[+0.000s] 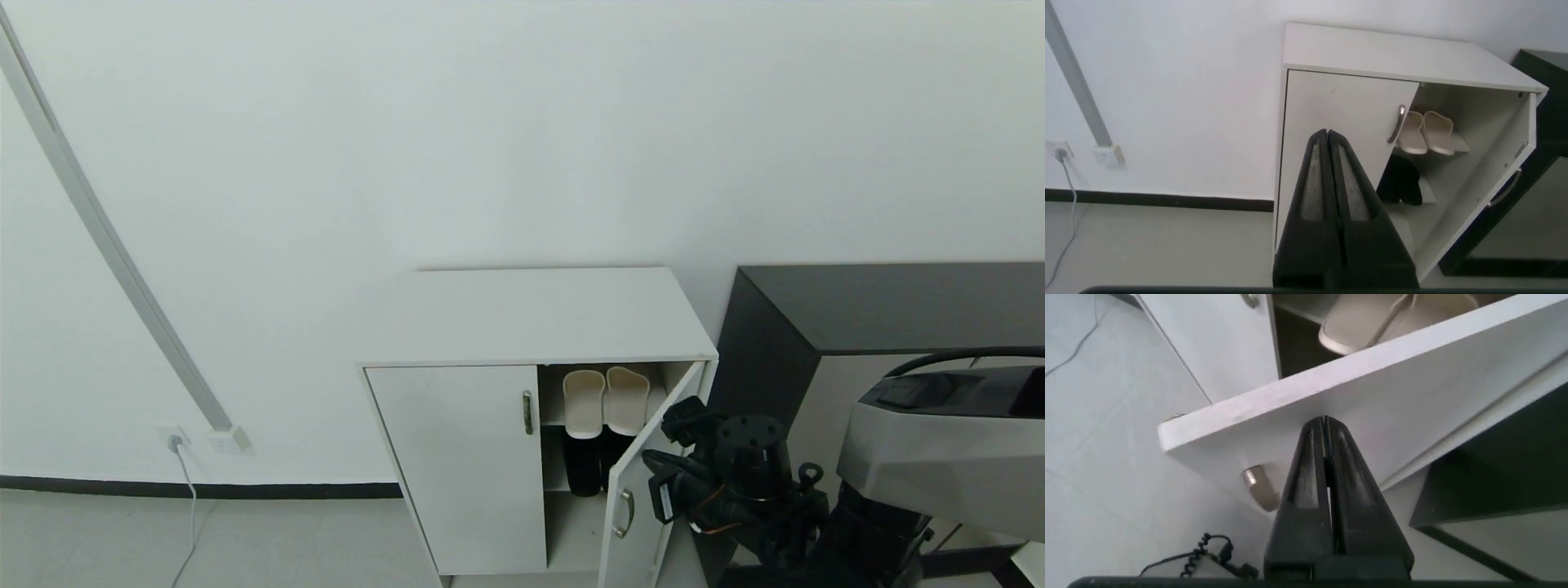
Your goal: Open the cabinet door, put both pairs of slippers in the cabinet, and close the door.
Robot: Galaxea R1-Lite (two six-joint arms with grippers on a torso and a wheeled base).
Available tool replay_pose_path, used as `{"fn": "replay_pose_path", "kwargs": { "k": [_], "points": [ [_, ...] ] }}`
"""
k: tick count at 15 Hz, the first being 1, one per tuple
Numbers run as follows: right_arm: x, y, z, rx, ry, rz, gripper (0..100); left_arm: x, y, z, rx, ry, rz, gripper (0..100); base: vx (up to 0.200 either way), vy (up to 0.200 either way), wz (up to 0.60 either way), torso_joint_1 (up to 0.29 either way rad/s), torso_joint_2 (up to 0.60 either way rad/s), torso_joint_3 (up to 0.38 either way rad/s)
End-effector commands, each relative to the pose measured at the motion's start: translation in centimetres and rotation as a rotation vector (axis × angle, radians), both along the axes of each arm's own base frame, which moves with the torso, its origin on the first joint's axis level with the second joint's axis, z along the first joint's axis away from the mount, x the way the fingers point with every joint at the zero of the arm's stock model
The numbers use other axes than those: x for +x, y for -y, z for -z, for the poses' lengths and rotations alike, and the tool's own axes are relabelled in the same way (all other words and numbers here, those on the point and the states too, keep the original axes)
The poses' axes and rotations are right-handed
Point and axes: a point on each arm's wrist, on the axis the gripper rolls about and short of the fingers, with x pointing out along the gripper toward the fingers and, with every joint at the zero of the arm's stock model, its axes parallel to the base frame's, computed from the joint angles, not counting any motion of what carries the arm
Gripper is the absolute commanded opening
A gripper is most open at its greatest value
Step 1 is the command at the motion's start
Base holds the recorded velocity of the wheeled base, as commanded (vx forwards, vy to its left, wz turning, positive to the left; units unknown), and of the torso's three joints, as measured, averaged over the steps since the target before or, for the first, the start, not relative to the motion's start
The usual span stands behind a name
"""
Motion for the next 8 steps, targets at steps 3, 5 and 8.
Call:
{"fn": "replay_pose_path", "kwargs": {
  "k": [3,5,8],
  "points": [
    [1.9,-1.2,0.5,0.012,0.017,0.004,0,0.0,0.0,0.0,0.0,0.0,0.0,0,0.0,0.0,0.0,0.0,0.0,0.0],
    [2.7,-1.7,0.4,0.016,0.025,0.004,0,0.0,0.0,0.0,0.0,0.0,0.0,0,0.0,0.0,0.0,0.0,0.0,0.0],
    [4.6,-2.4,0.2,0.013,0.025,0.017,0,0.0,0.0,0.0,-0.002,0.0,0.0,0,0.0,0.0,0.0,0.0,0.0,0.0]
  ]
}}
